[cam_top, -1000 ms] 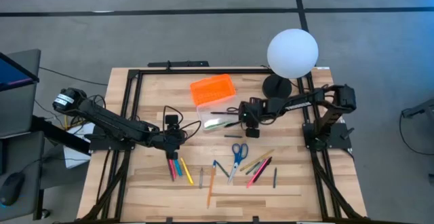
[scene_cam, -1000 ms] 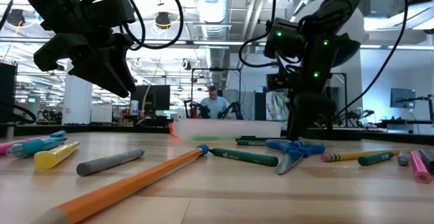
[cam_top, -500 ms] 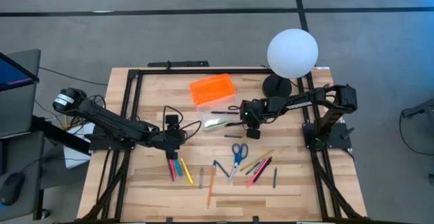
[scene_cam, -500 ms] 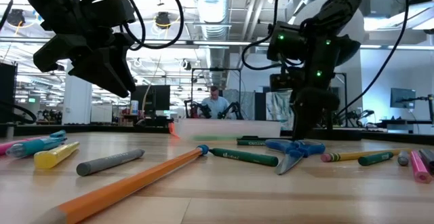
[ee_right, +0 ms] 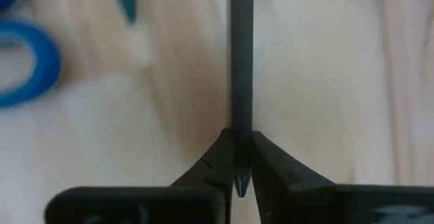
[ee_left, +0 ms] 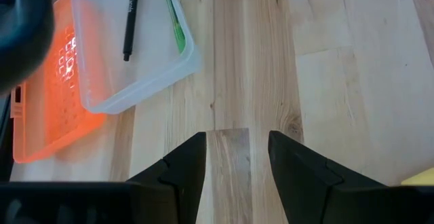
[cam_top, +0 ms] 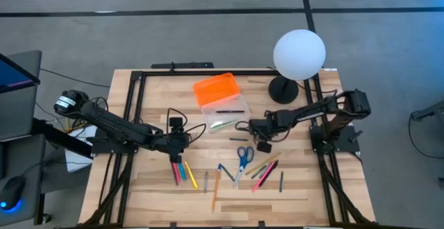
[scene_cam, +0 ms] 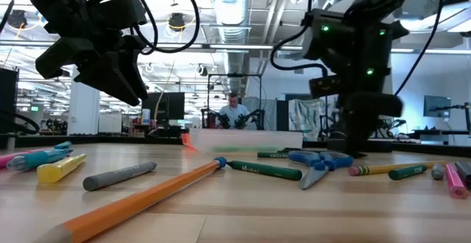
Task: Pick & place school supplies into a supply box
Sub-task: Put the right black pen into the supply box
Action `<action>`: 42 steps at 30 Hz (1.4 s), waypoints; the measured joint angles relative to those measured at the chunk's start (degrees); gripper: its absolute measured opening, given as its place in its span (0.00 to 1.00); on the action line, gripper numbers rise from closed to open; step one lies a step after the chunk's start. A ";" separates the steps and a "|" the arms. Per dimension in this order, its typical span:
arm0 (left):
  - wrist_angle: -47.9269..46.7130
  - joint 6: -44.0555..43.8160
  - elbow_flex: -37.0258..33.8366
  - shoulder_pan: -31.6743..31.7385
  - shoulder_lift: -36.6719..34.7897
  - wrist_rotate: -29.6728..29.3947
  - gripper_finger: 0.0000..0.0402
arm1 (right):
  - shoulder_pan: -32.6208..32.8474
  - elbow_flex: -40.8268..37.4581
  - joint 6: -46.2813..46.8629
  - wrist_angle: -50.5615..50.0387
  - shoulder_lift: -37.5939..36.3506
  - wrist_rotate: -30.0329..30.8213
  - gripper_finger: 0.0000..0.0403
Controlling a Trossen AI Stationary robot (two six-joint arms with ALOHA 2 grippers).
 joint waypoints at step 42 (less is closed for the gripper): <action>0.20 -0.06 0.00 0.02 0.00 0.02 0.39 | 1.51 -0.57 -2.40 10.32 -4.34 5.45 0.14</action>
